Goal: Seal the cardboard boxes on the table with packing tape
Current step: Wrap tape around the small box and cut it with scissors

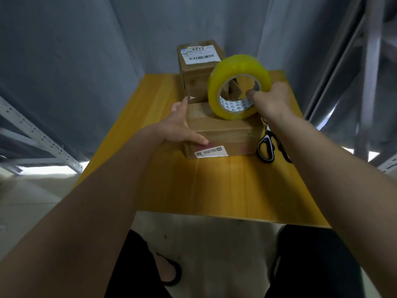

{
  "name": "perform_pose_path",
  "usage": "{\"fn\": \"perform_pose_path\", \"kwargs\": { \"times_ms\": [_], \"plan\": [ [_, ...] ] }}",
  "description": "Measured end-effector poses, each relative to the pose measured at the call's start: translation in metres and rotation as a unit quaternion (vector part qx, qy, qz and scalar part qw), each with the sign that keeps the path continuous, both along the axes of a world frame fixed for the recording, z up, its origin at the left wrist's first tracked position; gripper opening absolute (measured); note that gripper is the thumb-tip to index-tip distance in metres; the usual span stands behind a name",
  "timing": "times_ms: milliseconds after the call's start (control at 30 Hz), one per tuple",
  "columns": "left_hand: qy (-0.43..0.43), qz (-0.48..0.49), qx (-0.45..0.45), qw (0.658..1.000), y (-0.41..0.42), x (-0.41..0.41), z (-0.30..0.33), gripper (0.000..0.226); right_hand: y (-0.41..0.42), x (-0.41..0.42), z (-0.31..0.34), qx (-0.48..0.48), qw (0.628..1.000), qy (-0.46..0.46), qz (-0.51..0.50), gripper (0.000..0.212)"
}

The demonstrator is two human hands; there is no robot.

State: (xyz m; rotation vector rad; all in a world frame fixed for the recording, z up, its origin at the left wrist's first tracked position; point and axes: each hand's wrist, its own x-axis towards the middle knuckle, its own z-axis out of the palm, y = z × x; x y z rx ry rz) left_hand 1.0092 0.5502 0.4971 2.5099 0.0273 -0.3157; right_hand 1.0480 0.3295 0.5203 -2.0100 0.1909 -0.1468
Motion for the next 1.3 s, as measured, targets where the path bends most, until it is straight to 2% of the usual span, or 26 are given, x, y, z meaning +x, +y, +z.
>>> {"fn": "perform_pose_path", "kwargs": {
  "times_ms": [100, 167, 367, 533, 633, 700, 767, 833, 1000, 1100, 1233, 1300],
  "plan": [
    [0.005, 0.001, 0.007, 1.000, -0.002, 0.000, 0.002, 0.139, 0.008, -0.004, -0.007, 0.065, 0.997, 0.002, -0.031, 0.039],
    [0.006, 0.001, 0.009, 1.000, -0.002, 0.000, 0.003, 0.138, 0.012, -0.007, -0.014, 0.100, 0.994, -0.004, -0.044, 0.038],
    [0.002, -0.002, 0.013, 1.000, -0.002, -0.001, 0.004, 0.137, 0.015, -0.011, -0.024, 0.173, 0.984, -0.032, -0.036, 0.005],
    [0.000, -0.007, 0.021, 1.000, -0.002, -0.001, 0.006, 0.136, 0.013, -0.006, -0.019, 0.148, 0.987, -0.056, -0.013, 0.002],
    [0.011, -0.013, 0.043, 0.999, -0.004, -0.001, 0.009, 0.139, 0.013, -0.006, -0.021, 0.143, 0.987, -0.065, -0.019, 0.012],
    [0.013, -0.020, 0.091, 0.996, -0.007, -0.001, 0.012, 0.145, 0.012, -0.006, -0.022, 0.128, 0.989, -0.067, -0.008, 0.006],
    [0.005, -0.037, 0.159, 0.987, -0.012, -0.002, 0.015, 0.150, 0.011, -0.005, -0.021, 0.120, 0.990, -0.071, 0.002, 0.016],
    [0.002, -0.061, 0.221, 0.973, -0.017, -0.001, 0.017, 0.152, 0.011, -0.004, -0.021, 0.115, 0.991, -0.068, 0.005, 0.015],
    [-0.004, -0.092, 0.311, 0.946, -0.027, 0.007, 0.019, 0.153, 0.014, -0.002, -0.021, 0.102, 0.993, -0.054, 0.001, 0.007],
    [-0.028, -0.126, 0.323, 0.938, -0.040, 0.008, 0.013, 0.142, 0.017, -0.004, -0.022, 0.084, 0.995, -0.046, 0.008, 0.021],
    [-0.059, -0.125, 0.327, 0.935, -0.045, 0.008, 0.004, 0.133, 0.020, -0.011, -0.025, 0.091, 0.995, -0.040, 0.018, 0.043],
    [-0.069, -0.121, 0.325, 0.936, -0.043, 0.007, 0.002, 0.129, 0.020, -0.014, -0.028, 0.064, 0.997, -0.044, 0.017, 0.039]
  ]
}}
